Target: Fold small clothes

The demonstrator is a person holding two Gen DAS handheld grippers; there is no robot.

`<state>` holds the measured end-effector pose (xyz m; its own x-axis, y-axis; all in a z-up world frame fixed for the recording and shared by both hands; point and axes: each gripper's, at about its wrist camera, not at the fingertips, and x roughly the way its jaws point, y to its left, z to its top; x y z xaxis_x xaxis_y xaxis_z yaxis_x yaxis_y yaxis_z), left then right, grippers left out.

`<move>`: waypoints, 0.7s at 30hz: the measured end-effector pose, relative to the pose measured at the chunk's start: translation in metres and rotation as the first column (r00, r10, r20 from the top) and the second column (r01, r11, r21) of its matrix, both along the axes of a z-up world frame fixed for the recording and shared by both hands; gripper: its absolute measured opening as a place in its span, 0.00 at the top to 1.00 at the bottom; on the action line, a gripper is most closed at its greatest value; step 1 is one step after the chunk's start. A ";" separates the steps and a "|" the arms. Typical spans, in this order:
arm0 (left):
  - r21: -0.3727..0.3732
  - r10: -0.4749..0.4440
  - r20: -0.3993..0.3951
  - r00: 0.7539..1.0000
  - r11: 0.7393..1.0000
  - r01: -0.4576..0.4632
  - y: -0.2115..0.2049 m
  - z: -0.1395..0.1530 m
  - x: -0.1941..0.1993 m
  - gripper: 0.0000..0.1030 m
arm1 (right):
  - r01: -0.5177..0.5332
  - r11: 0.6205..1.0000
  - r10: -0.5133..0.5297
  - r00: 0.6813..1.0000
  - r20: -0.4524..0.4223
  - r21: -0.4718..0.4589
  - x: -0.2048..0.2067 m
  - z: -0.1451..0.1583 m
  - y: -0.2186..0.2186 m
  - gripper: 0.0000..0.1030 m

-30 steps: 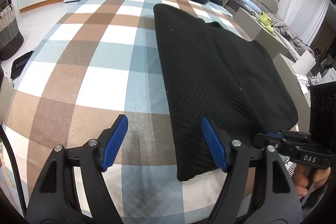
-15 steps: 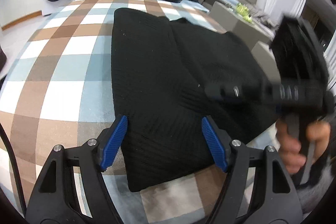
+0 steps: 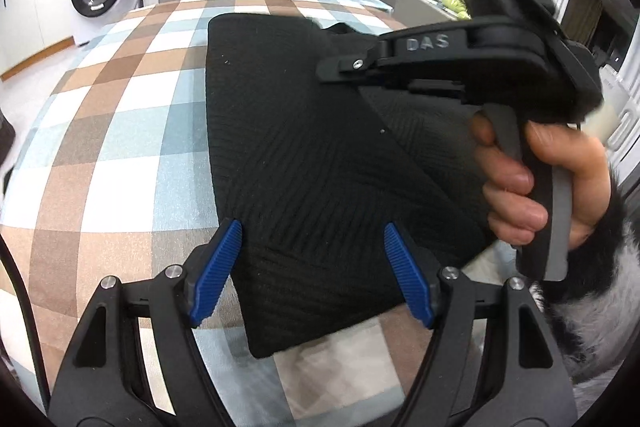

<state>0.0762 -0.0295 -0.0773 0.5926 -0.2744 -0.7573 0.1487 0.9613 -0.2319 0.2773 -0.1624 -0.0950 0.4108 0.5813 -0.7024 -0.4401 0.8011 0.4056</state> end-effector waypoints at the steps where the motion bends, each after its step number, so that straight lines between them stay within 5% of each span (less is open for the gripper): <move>1: -0.023 -0.003 0.001 1.000 1.000 0.003 0.003 0.003 0.000 0.31 | 0.006 1.000 -0.006 1.000 0.001 0.003 -0.001 0.003 -0.005 0.93; 4: -0.092 0.003 0.024 1.000 0.996 -0.001 0.009 0.016 -0.004 0.31 | 0.033 0.999 -0.034 0.999 -0.033 -0.028 0.006 -0.010 -0.013 0.93; 9: -0.052 -0.015 0.046 0.999 0.999 0.017 -0.002 0.022 -0.004 0.31 | 0.058 0.998 -0.059 0.992 -0.107 -0.009 0.015 -0.038 -0.016 0.93; 16: -0.042 -0.039 0.043 0.998 0.998 0.041 -0.020 0.019 0.002 0.31 | 0.099 0.995 -0.099 0.995 -0.001 -0.010 -0.009 -0.013 -0.032 0.99; 21: -0.036 -0.060 -0.013 0.998 0.998 0.059 -0.028 -0.003 0.013 0.31 | 0.065 0.998 -0.063 0.994 -0.085 0.021 -0.006 -0.020 -0.032 0.99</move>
